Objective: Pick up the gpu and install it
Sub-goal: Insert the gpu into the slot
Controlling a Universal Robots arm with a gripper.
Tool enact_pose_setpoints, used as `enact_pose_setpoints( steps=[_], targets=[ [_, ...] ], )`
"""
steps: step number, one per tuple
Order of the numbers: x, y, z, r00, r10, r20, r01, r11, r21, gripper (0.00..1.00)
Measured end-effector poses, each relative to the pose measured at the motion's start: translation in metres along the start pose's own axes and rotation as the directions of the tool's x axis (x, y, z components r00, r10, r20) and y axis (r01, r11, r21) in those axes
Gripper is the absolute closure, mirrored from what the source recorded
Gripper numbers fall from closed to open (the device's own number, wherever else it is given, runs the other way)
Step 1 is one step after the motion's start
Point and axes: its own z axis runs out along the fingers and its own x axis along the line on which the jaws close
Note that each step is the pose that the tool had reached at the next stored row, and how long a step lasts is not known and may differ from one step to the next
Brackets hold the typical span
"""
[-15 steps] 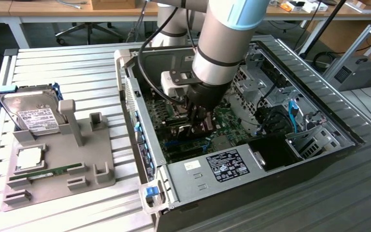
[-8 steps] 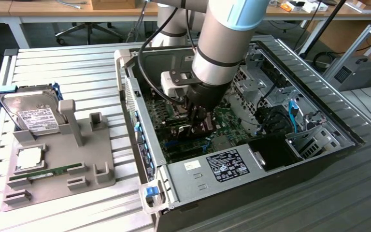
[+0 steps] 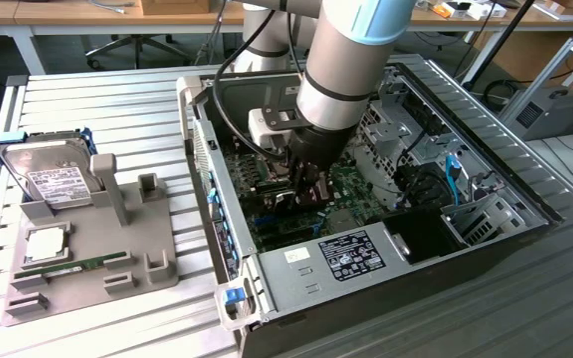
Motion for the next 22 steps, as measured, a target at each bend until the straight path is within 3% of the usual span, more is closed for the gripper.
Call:
enact_pose_setpoints(
  steps=[9, 15, 22],
  targets=[
    [0.0, -0.0029, -0.0002, 1.0, -0.002, -0.0007, 0.002, 1.0, -0.0001, 0.73],
    [-0.0001, -0.0041, -0.0002, 0.9998, -0.018, -0.0098, 0.018, 0.9998, -0.0004, 0.73],
    [-0.0004, -0.0051, -0.0003, 0.9997, -0.023, -0.0115, 0.023, 0.9997, -0.0004, 0.73]
  ],
)
